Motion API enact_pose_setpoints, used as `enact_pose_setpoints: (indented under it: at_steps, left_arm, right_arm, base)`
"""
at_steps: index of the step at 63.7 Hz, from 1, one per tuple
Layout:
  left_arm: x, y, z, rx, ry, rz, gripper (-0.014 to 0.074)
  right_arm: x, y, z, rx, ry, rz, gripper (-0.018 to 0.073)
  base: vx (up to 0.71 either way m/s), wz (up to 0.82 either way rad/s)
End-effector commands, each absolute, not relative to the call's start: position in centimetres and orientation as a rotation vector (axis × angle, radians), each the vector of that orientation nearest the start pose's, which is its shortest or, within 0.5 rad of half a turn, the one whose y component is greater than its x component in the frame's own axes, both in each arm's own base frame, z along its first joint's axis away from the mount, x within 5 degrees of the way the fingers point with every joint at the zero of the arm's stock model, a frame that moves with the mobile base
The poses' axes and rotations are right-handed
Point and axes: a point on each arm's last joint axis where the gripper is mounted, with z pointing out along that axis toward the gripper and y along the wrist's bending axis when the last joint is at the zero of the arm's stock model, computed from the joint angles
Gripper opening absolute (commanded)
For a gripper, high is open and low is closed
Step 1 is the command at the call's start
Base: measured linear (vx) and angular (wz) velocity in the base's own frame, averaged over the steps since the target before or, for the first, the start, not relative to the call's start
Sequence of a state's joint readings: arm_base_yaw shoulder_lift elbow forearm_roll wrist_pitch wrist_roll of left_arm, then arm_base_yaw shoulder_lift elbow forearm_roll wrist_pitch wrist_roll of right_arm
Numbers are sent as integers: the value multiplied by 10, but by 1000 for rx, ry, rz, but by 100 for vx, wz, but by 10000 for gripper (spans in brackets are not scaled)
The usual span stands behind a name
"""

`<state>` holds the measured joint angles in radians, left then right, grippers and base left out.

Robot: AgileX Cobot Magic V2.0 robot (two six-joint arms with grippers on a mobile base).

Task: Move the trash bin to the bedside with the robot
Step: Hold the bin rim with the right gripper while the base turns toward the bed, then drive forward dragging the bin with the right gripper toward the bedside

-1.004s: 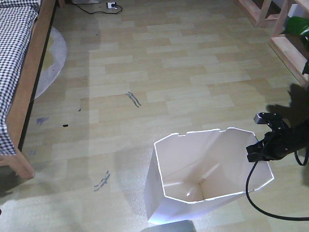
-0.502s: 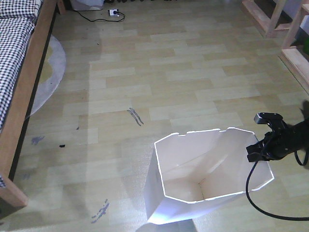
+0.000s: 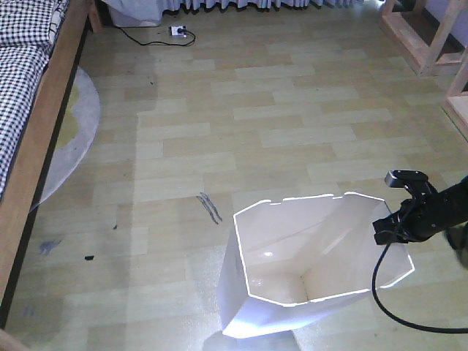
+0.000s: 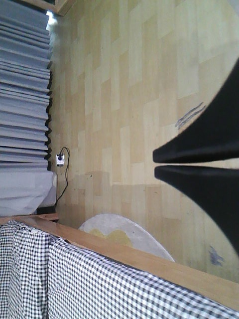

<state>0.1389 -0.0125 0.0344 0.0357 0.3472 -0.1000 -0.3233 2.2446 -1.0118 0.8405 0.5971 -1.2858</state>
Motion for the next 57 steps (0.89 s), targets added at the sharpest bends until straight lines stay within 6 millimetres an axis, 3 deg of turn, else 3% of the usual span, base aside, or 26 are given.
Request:
enact_pose_setpoints:
  at_steps: [1,57]
  left_arm:
    - [53,8,176,-191,1766,54,-6]
    - [53,8,176,-191,1766,54,-6]
  right_arm:
    - [331,-60,49,-258,2804,762,-5]
    - [331,-60,49,-258,2804,762,-5]
  base:
    - [34,2]
    - [30,6]
